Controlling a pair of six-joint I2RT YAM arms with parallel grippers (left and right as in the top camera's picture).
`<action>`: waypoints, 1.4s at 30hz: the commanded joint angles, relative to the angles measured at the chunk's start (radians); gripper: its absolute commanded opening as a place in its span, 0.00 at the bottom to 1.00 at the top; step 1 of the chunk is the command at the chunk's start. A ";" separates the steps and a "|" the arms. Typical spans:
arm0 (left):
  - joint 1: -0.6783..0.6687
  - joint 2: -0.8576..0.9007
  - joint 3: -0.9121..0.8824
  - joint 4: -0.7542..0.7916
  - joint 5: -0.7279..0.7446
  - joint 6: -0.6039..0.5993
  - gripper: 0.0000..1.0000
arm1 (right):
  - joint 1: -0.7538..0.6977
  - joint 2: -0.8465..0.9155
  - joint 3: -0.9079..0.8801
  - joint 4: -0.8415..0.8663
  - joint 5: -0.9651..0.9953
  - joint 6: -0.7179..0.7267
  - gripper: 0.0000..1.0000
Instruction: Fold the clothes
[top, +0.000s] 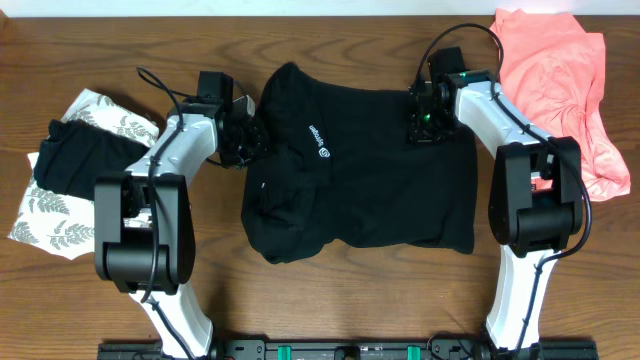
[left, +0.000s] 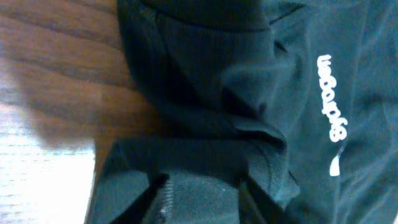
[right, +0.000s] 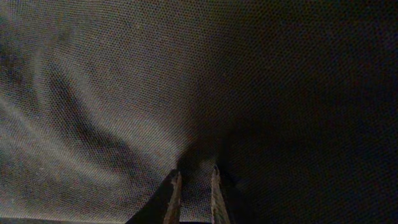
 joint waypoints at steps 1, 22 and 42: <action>0.006 -0.013 0.006 0.005 0.003 0.005 0.30 | 0.001 0.015 -0.004 -0.008 0.017 -0.012 0.16; -0.087 -0.214 0.029 0.137 -0.070 0.143 0.31 | -0.052 -0.064 -0.004 0.049 -0.256 -0.180 0.27; -0.146 0.072 0.028 0.202 -0.261 0.192 0.22 | -0.053 -0.056 -0.005 0.161 0.144 0.003 0.17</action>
